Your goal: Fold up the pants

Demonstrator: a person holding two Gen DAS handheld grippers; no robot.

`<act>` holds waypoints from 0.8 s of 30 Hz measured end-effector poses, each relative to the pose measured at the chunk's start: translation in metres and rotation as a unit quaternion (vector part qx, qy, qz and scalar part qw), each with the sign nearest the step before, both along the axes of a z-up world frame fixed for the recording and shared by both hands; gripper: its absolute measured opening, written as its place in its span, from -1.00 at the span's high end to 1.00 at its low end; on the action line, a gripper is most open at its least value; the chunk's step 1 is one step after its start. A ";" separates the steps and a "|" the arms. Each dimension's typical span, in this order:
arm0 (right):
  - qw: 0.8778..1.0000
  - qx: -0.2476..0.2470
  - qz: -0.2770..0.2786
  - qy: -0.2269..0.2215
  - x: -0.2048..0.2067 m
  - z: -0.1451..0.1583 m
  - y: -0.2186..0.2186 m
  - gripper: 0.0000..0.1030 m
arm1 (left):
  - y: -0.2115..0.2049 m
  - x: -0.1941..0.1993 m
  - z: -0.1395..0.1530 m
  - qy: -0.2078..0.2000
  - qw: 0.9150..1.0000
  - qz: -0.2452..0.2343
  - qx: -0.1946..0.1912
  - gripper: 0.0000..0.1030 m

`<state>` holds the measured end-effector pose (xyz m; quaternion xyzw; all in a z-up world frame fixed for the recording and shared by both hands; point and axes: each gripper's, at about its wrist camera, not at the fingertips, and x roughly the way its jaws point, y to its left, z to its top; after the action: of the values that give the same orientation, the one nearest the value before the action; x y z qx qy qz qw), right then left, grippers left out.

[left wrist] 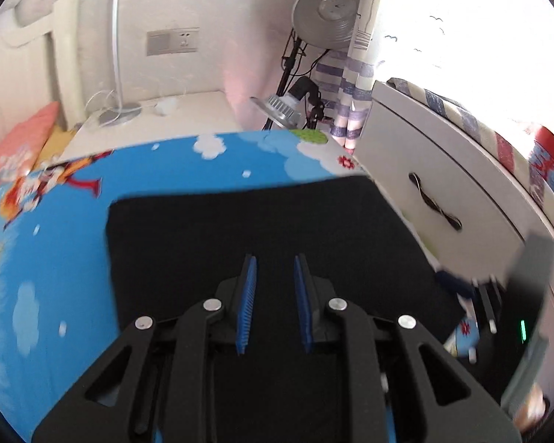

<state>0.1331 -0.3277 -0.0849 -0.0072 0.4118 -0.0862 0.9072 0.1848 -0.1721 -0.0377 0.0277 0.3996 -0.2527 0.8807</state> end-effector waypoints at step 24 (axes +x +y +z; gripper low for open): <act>0.998 0.024 -0.044 0.029 -0.027 0.008 -0.009 -0.88 | 0.029 -0.060 -0.033 0.004 0.999 0.038 0.015 -0.09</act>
<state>0.1064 -0.3362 -0.0769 0.0305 0.4400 -0.1154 0.8900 0.1251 -0.1427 -0.0703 0.0243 0.4075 -0.2132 0.8876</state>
